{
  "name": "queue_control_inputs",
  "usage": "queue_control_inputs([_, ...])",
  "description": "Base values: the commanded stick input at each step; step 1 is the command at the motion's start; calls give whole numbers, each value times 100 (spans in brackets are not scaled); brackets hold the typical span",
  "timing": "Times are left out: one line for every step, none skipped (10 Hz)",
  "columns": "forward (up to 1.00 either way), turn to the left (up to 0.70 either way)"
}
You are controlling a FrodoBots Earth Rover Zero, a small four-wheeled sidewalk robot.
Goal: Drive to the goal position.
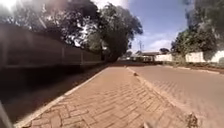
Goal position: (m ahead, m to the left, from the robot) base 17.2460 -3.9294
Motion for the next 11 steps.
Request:
queue_control_inputs([70, 0])
queue_control_inputs([70, 0])
queue_control_inputs([70, 0])
queue_control_inputs([70, 0])
queue_control_inputs([70, -11])
queue_control_inputs([70, -35])
queue_control_inputs([70, -34])
queue_control_inputs([70, -34])
queue_control_inputs([70, -34])
queue_control_inputs([70, -34])
queue_control_inputs([70, -34])
